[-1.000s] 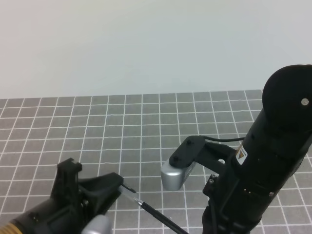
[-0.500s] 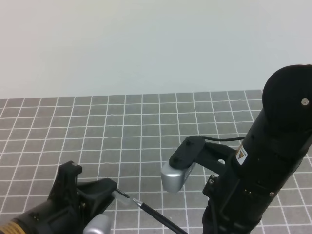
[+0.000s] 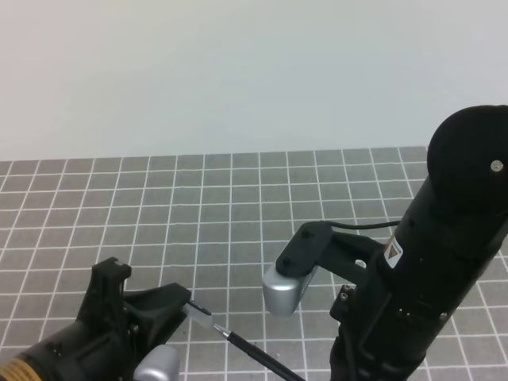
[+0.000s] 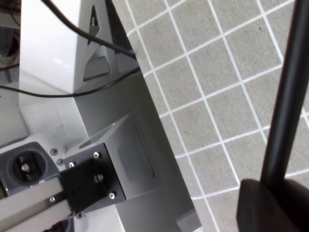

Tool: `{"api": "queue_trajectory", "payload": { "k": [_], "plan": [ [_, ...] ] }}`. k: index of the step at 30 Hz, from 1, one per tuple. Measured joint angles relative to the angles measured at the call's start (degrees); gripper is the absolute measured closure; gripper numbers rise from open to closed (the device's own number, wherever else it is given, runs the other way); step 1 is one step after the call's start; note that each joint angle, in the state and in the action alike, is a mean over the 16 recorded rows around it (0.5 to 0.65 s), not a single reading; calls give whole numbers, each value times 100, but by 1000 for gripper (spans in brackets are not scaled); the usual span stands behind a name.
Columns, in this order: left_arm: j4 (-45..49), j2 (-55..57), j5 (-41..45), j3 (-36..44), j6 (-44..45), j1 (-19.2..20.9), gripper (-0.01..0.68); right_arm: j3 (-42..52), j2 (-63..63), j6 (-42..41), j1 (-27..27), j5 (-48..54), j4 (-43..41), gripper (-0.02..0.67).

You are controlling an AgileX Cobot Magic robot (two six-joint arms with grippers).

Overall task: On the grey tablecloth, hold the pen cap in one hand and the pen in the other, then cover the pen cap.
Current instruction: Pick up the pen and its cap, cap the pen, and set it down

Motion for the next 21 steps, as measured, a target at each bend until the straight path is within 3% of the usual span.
{"api": "queue_trajectory", "payload": {
  "k": [21],
  "plan": [
    [35,0,-89,0,2,-376,658,0,0,-96,0,0,-48,582]
  ]
}}
